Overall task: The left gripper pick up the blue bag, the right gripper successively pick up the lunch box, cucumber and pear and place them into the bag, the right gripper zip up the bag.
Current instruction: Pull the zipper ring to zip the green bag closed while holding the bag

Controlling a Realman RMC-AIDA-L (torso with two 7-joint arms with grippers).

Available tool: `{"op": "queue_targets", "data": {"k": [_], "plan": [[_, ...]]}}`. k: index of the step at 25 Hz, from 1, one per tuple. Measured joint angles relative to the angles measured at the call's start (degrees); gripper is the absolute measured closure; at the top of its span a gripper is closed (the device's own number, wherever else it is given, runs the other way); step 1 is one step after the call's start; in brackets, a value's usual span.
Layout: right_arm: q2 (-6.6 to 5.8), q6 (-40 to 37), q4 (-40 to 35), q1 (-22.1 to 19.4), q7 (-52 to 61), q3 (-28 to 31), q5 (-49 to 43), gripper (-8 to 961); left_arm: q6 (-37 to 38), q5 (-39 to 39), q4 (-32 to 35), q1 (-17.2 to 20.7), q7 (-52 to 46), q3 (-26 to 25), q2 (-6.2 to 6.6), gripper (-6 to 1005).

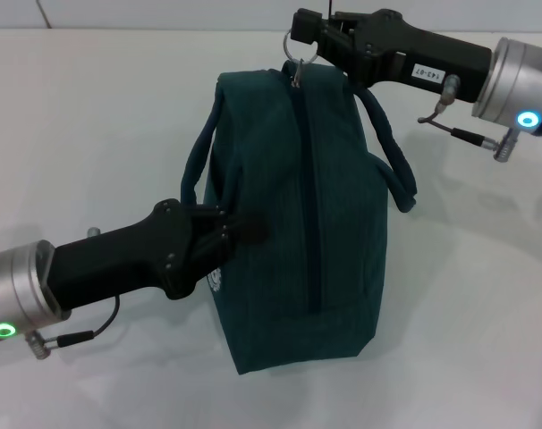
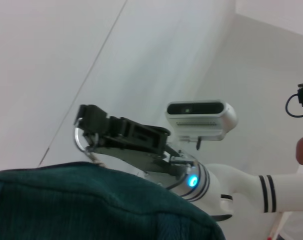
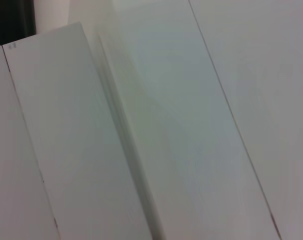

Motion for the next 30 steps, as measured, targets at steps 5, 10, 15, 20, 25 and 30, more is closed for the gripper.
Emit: {"op": "queue_targets", "data": {"k": [5,10,15,20,25,30], "plan": [[0.13,2.7,1.0,1.2,-0.4,0.0,0.0,937,0.9,0.2,-0.7,0.1,0.3,0.0,0.03,902],[0.27,6.1,2.7,2.4,-1.0,0.0,0.0,937,1.4,-0.1,-0.8,1.2,1.5,-0.6,0.16,897],[0.39,9.2,2.8,2.3,-1.3,-0.1,0.0,937,1.4,-0.2,-0.8,2.4,3.4,-2.1,0.22,892],[0.41,10.1,2.5,1.4,-1.3,0.0,0.0,937,1.2,-0.3,-1.4,3.2,5.1,-5.3,0.16,886],[0.41,11.4,1.4,-0.2,-2.1,-0.1,0.9,937,0.3,0.0,-2.3,3.8,6.0,-9.3,0.22,881],[0.40,13.5,-7.1,-7.0,-2.7,-1.3,1.5,937,-2.5,-0.1,-2.7,4.0,7.1,-10.6,0.18,876]]}}
